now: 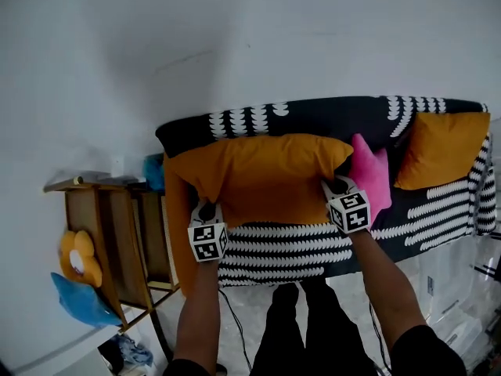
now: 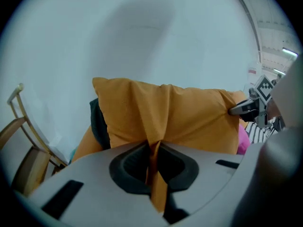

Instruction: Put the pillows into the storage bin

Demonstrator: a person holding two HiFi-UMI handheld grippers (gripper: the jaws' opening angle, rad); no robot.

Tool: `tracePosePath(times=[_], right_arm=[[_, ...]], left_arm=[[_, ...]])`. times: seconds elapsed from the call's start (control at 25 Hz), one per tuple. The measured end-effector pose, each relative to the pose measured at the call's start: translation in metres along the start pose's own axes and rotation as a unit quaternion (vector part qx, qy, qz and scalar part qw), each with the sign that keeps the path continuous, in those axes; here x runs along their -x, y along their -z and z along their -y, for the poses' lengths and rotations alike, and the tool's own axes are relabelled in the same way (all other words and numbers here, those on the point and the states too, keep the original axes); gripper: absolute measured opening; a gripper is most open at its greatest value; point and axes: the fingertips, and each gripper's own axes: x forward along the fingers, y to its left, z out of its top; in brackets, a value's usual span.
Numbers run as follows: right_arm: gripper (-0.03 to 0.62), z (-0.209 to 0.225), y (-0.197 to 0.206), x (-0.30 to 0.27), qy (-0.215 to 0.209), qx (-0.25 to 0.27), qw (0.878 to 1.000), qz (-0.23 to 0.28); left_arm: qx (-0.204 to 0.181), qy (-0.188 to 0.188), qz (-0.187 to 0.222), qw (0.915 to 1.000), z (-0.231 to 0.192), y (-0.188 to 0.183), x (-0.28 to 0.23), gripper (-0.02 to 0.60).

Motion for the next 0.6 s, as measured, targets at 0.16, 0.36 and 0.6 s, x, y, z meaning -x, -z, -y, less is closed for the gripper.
tracePosePath(times=[0.16,0.36,0.6], right_arm=[[0.052,-0.028,-0.017,0.046,-0.004,-0.009,0.999,0.047],[0.054,-0.054,-0.047,0.117,0.012,-0.031,0.995,0.095],[0.054,-0.078,-0.071,0.21,0.033,-0.056,0.987,0.149]], left_arm=[[-0.019,-0.004,0.034,0.9992,-0.001,-0.018,0.057,0.032],[-0.028,-0.007,0.071,0.9971,0.006,-0.049,0.127,0.034],[-0.027,0.007,0.116,0.9928,0.026,-0.087,0.205,0.035]])
